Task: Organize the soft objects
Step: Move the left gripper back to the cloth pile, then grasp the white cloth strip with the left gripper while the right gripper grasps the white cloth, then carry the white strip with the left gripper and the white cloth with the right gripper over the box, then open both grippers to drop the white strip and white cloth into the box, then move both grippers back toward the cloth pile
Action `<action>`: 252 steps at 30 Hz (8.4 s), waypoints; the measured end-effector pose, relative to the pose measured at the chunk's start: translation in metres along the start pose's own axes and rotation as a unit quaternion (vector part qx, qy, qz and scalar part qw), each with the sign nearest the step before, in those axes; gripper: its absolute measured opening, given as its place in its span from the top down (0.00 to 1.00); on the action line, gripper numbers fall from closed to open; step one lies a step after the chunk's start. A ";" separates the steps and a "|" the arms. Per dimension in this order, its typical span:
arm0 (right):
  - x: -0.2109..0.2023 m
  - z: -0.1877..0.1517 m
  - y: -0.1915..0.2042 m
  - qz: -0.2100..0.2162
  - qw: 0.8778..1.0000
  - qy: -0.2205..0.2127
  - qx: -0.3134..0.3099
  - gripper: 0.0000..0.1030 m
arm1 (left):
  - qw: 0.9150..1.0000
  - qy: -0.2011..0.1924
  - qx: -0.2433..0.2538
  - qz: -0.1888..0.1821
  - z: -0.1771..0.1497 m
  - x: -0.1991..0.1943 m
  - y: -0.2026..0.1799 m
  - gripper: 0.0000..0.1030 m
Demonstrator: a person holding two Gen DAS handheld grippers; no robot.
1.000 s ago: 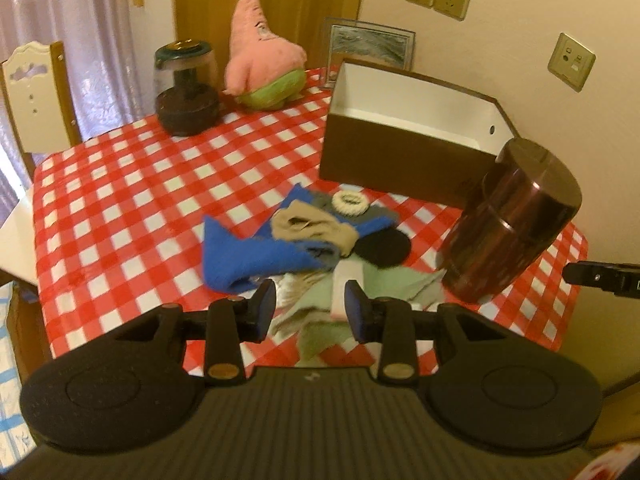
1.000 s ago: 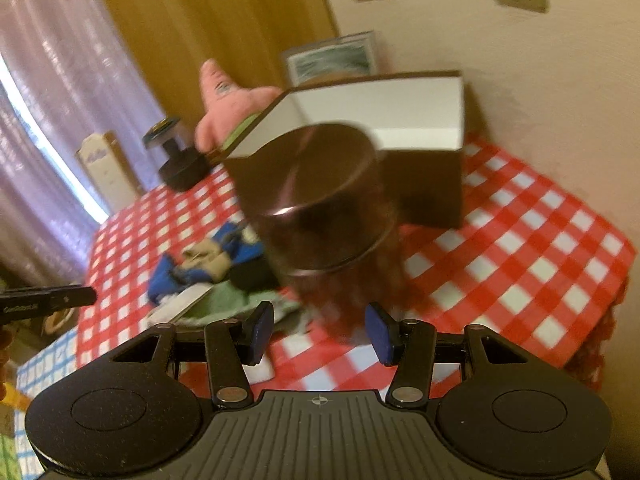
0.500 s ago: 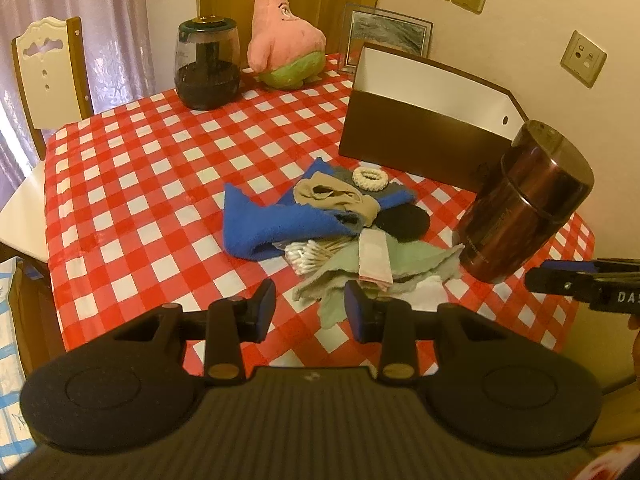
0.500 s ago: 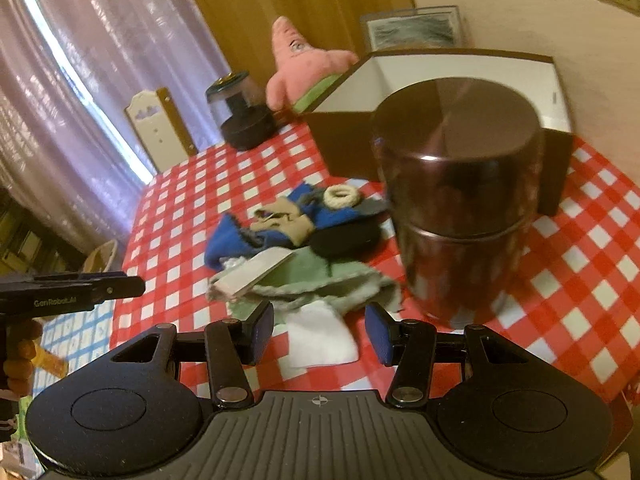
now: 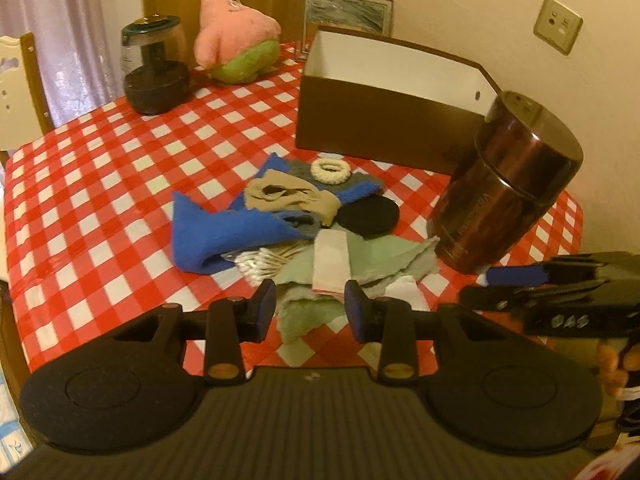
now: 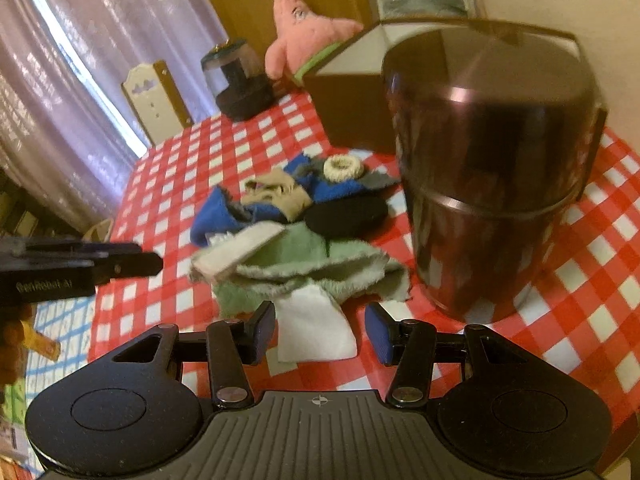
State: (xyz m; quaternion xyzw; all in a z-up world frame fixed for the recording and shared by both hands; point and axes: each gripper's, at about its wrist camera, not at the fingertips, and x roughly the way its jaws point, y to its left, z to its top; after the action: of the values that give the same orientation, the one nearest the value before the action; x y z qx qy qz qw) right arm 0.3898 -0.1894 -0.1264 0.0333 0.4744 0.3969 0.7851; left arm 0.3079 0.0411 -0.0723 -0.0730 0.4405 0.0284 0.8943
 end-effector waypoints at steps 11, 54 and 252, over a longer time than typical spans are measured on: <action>0.064 -0.012 -0.003 0.002 0.997 0.013 -0.081 0.51 | 0.999 0.031 -0.008 0.005 -0.008 0.026 0.004 0.68; 0.001 0.024 -0.004 0.009 0.997 -0.075 -0.027 0.98 | 0.994 0.055 0.093 0.035 0.014 0.100 -0.034 0.71; 0.019 -0.016 0.023 -0.046 0.994 -0.097 0.033 0.36 | 0.997 -0.032 0.051 0.050 0.005 0.020 0.002 0.51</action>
State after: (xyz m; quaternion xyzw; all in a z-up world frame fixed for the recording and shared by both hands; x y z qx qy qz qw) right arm 0.3684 -0.1663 -0.1395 0.0759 0.4096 0.3394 0.8434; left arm 0.3241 0.0433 -0.0852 -0.0046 0.4156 0.0534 0.9079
